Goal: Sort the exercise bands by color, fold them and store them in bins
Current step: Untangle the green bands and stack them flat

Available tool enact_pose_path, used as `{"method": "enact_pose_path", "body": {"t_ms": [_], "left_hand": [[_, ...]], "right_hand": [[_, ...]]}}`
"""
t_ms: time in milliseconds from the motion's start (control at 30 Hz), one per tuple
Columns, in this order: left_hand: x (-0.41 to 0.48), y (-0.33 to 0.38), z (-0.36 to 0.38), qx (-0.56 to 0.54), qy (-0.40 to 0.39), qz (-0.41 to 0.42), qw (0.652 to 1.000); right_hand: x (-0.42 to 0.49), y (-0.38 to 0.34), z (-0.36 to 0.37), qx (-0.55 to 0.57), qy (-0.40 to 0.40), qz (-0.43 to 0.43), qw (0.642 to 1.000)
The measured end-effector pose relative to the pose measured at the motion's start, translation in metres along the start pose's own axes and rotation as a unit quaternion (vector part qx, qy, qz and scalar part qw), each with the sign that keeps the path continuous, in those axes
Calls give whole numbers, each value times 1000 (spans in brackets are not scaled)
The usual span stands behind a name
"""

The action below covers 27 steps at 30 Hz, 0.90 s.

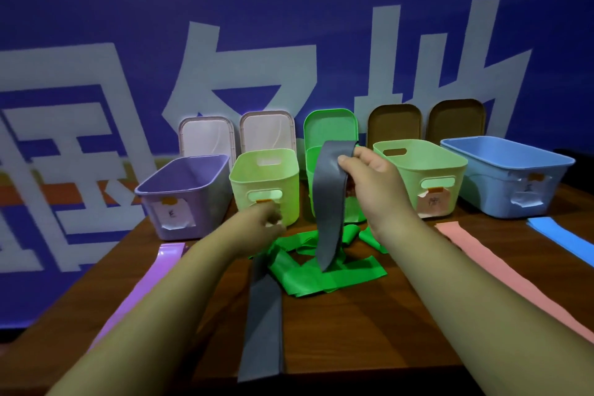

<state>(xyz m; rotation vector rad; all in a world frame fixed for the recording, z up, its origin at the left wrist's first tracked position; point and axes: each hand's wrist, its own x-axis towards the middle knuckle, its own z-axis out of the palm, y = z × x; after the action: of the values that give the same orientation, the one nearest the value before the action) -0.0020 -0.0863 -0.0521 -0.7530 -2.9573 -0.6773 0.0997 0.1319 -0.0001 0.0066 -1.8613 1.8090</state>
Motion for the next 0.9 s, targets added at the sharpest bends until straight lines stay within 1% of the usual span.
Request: {"method": "enact_pose_path", "body": {"t_ms": [67,133,333,433,567,600,633,700,733,800,900], "left_hand": [[0,-15,14,59,-12,-15,998],[2,-21,22,94,-11,-15,995],[9,-10,22,144,-5,36,989],[14,-5,20,158,-25,26,987],[17,7,10,165,-77,23,983],[17,10,6,146,-90,22,985],[17,14,3,98,-99,16,990],[17,24,-2,-67,-93,-12,993],[17,33,-2,-153,-75,-28,985],[18,53,-1,-294,-41,-56,953],[22,84,4,-456,-54,-63,886]], "right_hand": [[-3,-3,2,-5,16,-1,1000],[-4,-2,3,-17,24,-9,1000],[-4,-2,-3,-79,9,-28,996],[-1,-5,-7,-96,14,-37,995],[-4,-7,-15,-126,9,-48,991],[-5,-6,-17,-134,7,-50,990],[-6,-6,-20,-143,4,-50,988],[-7,-6,-26,-157,-3,-49,986],[-8,-5,-29,-158,-7,-46,986],[-8,-6,-36,-162,-10,-45,986],[-8,-7,-45,-158,-4,-37,987]]}}
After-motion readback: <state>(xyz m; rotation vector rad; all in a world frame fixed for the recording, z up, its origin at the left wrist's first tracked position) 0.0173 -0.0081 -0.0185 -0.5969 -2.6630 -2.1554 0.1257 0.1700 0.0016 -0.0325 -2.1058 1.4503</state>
